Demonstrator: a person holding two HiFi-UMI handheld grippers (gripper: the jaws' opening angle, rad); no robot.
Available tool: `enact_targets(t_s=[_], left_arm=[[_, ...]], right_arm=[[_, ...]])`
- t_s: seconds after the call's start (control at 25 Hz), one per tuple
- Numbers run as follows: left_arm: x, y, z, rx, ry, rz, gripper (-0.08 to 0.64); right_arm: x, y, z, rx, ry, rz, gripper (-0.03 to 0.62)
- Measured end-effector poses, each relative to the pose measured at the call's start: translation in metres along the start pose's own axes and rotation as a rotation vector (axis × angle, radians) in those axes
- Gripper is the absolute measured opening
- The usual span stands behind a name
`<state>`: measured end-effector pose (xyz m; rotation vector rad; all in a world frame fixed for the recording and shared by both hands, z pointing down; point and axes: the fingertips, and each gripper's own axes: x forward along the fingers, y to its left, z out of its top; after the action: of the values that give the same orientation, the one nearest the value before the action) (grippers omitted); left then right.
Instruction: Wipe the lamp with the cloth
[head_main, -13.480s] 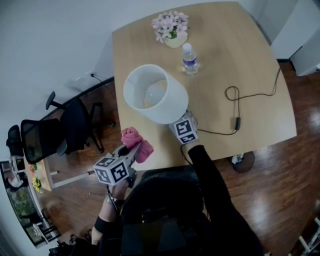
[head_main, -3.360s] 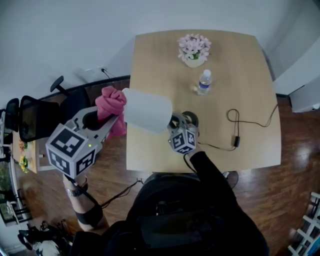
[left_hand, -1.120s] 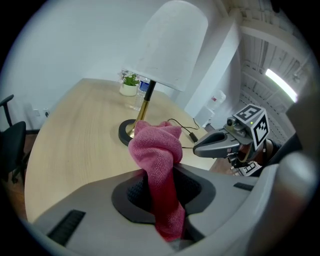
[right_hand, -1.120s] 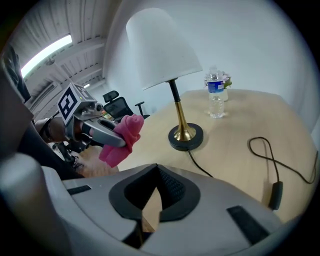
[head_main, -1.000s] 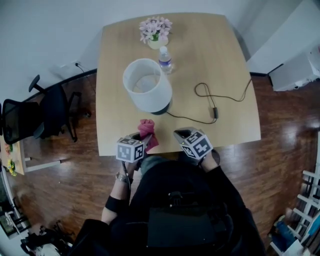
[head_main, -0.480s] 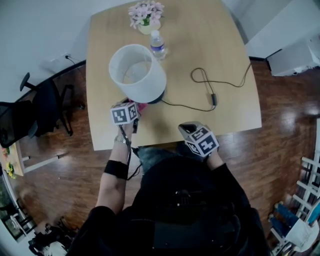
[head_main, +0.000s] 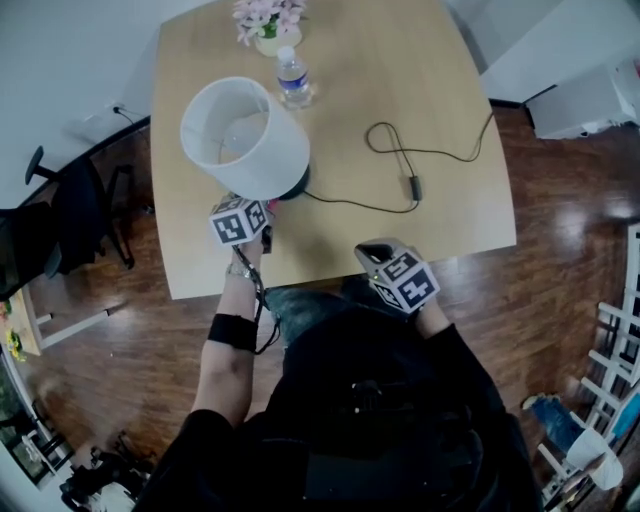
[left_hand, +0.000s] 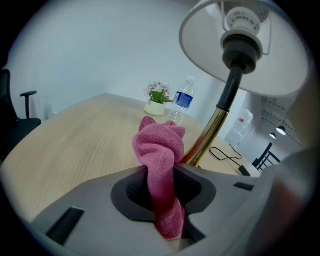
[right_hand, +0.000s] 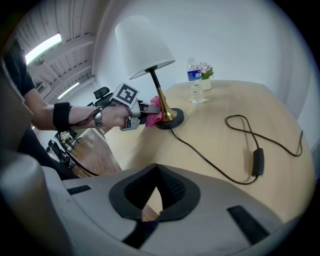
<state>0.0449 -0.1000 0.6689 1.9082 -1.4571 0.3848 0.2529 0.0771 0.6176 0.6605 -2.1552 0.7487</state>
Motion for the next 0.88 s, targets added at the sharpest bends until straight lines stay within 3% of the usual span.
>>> enact_targets(t_s=[0.12, 0.28, 0.88], left_arm=[[-0.004, -0.004, -0.006, -0.07, 0.008, 0.037, 0.101], [-0.011, -0.008, -0.012, -0.095, -0.022, 0.074, 0.101], [-0.004, -0.064, -0.036, -0.072, 0.027, 0.043, 0.101]], right_arm=[[-0.001, -0.008, -0.01, 0.005, 0.012, -0.008, 0.005], [-0.006, -0.018, -0.014, 0.031, 0.01, -0.023, 0.005], [-0.007, -0.018, -0.004, 0.012, -0.016, -0.008, 0.005]])
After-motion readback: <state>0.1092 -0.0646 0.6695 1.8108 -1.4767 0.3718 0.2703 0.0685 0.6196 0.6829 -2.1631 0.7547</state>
